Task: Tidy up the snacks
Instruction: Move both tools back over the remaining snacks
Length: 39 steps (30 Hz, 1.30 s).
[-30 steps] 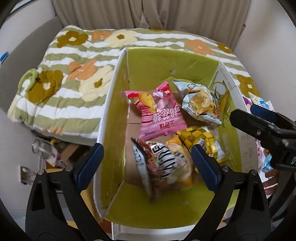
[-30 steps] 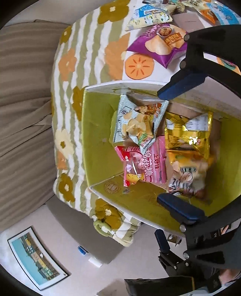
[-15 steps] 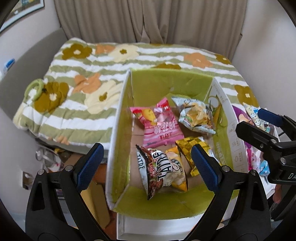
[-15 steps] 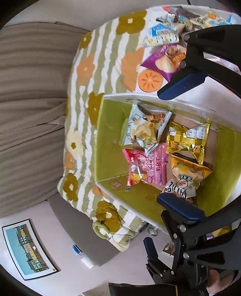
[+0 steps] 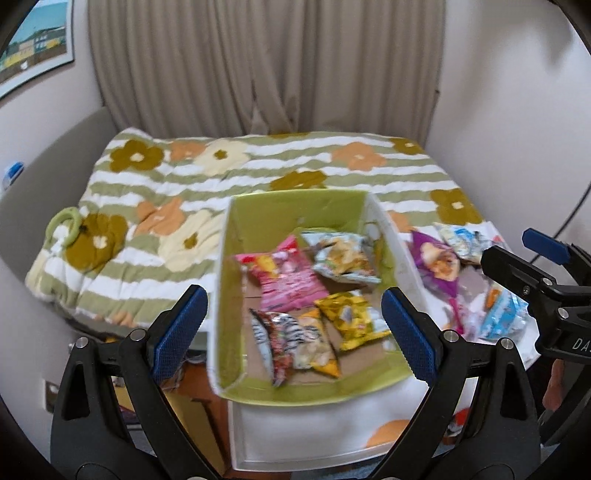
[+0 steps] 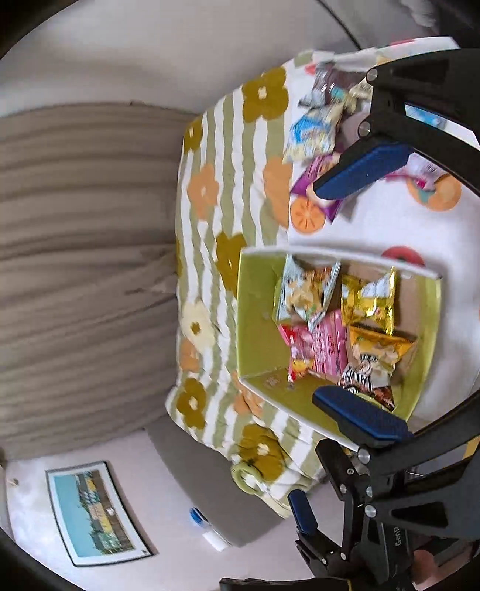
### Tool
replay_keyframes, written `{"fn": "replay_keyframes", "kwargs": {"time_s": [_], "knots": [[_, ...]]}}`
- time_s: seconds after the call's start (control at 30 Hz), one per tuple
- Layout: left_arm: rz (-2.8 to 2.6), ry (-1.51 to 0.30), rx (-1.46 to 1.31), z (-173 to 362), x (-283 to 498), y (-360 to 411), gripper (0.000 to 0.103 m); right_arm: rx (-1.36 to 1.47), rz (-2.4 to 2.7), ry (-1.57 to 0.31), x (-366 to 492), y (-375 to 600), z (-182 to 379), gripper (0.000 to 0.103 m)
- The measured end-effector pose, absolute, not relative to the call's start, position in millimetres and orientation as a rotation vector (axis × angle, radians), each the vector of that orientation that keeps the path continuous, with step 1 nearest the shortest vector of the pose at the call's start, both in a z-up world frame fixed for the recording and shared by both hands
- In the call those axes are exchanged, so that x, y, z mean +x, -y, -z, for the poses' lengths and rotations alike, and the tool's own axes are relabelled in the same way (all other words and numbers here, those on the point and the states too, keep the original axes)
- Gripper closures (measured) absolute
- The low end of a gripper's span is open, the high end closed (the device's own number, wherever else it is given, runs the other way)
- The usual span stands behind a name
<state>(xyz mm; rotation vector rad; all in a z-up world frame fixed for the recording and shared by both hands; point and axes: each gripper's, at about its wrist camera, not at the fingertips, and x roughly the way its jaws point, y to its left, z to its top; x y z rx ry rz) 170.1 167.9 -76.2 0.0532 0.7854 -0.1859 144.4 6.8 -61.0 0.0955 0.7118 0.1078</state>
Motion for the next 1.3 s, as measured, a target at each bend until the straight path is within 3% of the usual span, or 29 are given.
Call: {"fn": "replay_keyframes", "kwargs": {"time_s": [0.73,1.3], "knots": [[0.325,-0.818,0.018,104,114,56,0.008,0.176,0.122,-0.672,23,215,74,0.002],[0.348,-1.043,0.003,255,164,119,0.008,0.326,0.044,-0.865,48,280,209,0.002]]}}
